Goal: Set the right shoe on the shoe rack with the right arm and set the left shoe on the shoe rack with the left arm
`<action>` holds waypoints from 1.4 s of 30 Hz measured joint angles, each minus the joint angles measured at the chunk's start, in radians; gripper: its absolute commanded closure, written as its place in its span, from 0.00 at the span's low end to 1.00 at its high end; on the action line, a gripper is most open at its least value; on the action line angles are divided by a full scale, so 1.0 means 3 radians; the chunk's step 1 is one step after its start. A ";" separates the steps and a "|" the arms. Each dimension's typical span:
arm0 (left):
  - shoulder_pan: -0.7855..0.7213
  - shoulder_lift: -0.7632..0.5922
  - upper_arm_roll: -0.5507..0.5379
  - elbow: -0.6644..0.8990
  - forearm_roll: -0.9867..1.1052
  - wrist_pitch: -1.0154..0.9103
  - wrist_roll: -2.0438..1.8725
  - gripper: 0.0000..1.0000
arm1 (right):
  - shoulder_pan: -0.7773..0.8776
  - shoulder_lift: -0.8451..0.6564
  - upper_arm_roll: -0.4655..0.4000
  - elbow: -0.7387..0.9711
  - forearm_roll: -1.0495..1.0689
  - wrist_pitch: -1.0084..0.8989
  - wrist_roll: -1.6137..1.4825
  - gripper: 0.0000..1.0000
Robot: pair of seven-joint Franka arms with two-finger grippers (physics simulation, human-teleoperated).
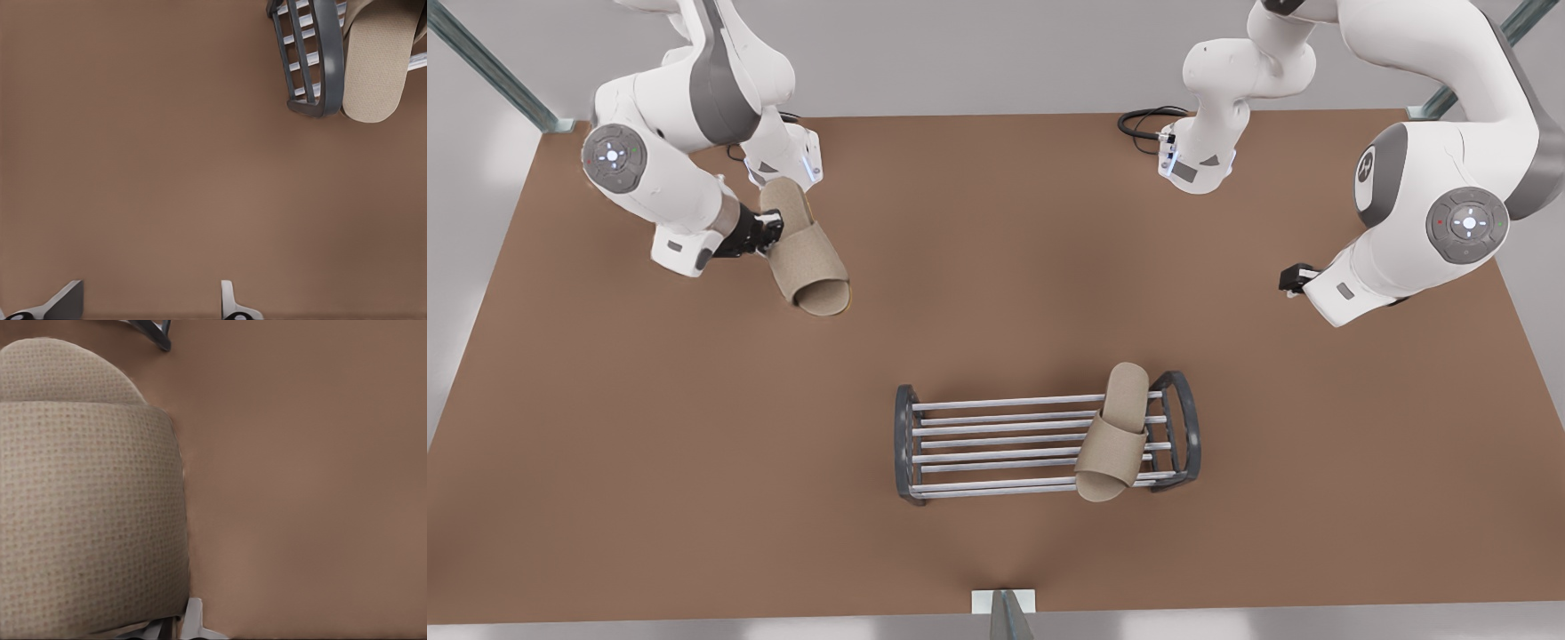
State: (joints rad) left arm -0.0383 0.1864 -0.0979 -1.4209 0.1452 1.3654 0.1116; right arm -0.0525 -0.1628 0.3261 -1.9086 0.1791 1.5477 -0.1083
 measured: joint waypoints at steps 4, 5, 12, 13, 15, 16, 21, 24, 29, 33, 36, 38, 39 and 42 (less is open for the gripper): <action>0.0005 0.0001 0.0000 0.0000 0.0000 -0.0005 -0.0001 0.00 | 0.0030 0.0312 0.0156 0.0257 0.0027 0.0093 0.0327 0.79; 0.0005 0.0001 0.0000 0.0000 0.0000 -0.0005 -0.0002 0.00 | 0.0044 0.0448 0.0167 0.0351 0.0023 0.0132 0.0412 0.79; -0.0002 0.0010 0.0007 -0.0004 -0.0004 -0.0007 -0.0006 0.00 | 0.0392 0.1155 0.0142 0.1097 -0.0042 0.0318 0.1022 0.79; -0.0005 0.0011 0.0016 -0.0007 -0.0004 -0.0009 -0.0008 0.00 | 0.0476 0.1231 0.0132 0.1202 -0.0052 0.0331 0.1108 0.79; 0.0004 0.0011 0.0023 -0.0009 -0.0005 -0.0025 -0.0011 0.00 | 0.0606 0.1349 0.0116 0.1360 -0.0087 0.0354 0.1275 0.79; 0.0004 0.0011 0.0025 -0.0010 -0.0005 -0.0032 -0.0013 0.00 | 0.0669 0.1386 0.0111 0.1390 -0.0111 0.0375 0.1356 0.79; 0.0005 0.0012 0.0025 -0.0010 -0.0007 -0.0054 -0.0019 0.00 | 0.1456 0.1765 -0.0393 0.1698 -0.0228 0.0587 0.1777 0.79; 0.0005 0.0012 0.0026 -0.0011 -0.0008 -0.0058 -0.0023 0.00 | 0.1832 0.2107 -0.0798 0.2138 -0.0235 0.0665 0.2013 0.79; 0.0001 0.0011 0.0026 -0.0018 -0.0009 -0.0065 -0.0027 0.00 | 0.1904 0.2407 -0.0872 0.2491 -0.0243 0.0750 0.2337 0.79; -0.0001 0.0011 0.0025 -0.0022 -0.0009 -0.0070 -0.0030 0.00 | 0.2130 0.2575 -0.0997 0.2556 -0.0248 0.0881 0.2553 0.79; 0.0002 0.0011 0.0026 -0.0042 -0.0010 -0.0073 -0.0031 0.00 | 0.2324 0.2729 -0.1116 0.2641 -0.0254 0.1011 0.2717 0.79; 0.0008 0.0011 0.0029 -0.0070 -0.0010 -0.0074 -0.0032 0.00 | 0.2355 0.2802 -0.1172 0.2721 -0.0259 0.1074 0.2814 0.79; 0.0011 0.0011 0.0030 -0.0076 -0.0010 -0.0074 -0.0033 0.00 | 0.2353 0.2834 -0.1186 0.2768 -0.0261 0.1103 0.2857 0.79; 0.0015 0.0012 0.0031 -0.0081 -0.0010 -0.0075 -0.0034 0.00 | 0.2332 0.2904 -0.1200 0.2836 -0.0265 0.1242 0.2973 0.79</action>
State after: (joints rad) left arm -0.0337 0.1899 -0.0888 -1.4452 0.1422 1.3430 0.1014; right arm 0.6471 0.7084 -0.0339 -1.0578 0.0996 1.9204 0.7835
